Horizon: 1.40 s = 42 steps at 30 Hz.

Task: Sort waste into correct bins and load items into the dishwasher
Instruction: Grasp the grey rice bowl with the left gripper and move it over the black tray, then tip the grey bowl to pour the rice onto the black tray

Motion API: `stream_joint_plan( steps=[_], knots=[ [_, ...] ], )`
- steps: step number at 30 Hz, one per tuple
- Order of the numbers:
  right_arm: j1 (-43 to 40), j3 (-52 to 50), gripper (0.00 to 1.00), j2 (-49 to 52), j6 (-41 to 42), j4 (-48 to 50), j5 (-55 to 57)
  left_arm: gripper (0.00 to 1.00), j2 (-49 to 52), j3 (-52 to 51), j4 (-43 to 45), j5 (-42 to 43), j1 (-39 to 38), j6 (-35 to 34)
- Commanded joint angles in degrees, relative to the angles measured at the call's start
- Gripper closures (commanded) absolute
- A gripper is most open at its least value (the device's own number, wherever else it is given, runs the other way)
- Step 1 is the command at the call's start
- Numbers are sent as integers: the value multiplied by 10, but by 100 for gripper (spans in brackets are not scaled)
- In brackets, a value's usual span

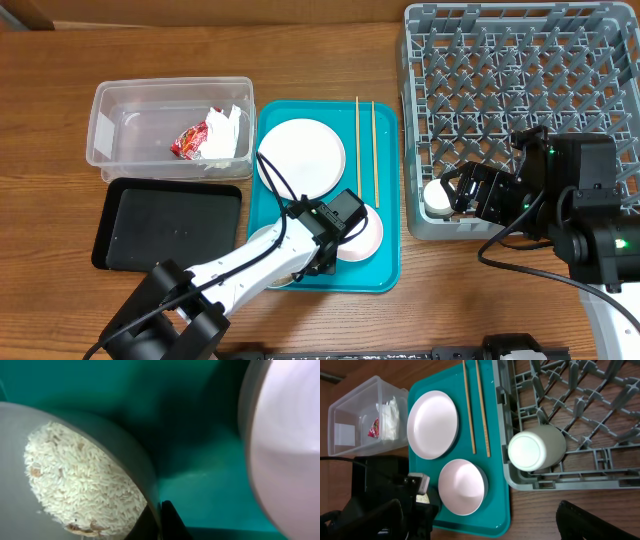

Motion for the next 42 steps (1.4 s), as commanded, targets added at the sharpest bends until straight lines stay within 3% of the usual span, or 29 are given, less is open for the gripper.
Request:
stream_joint_plan(
  steps=[1, 5, 10, 20, 26, 36, 39, 42],
  knots=[
    [2, 15, 0, -4, -4, 3, 13, 96, -18, 29, -41, 2, 18, 3],
    [2, 15, 0, -4, -4, 3, 13, 96, -63, 83, -99, 14, 61, 46],
    [2, 15, 0, -4, -4, 2, 13, 96, -142, 100, -93, 128, 174, 124],
    [2, 15, 0, -4, -4, 0, 13, 96, -150, 79, -102, 536, 539, 365],
    [2, 15, 0, -4, -4, 0, 15, 96, -104, 53, -145, 723, 685, 513],
    [2, 15, 0, -4, -4, -3, 24, 96, -30, 53, -219, 808, 758, 649],
    [2, 15, 0, -4, -4, -3, 24, 96, -15, 53, -211, 778, 759, 624],
    [2, 15, 0, -4, -4, -6, 24, 96, -7, 53, -237, 795, 757, 716]
  ],
)
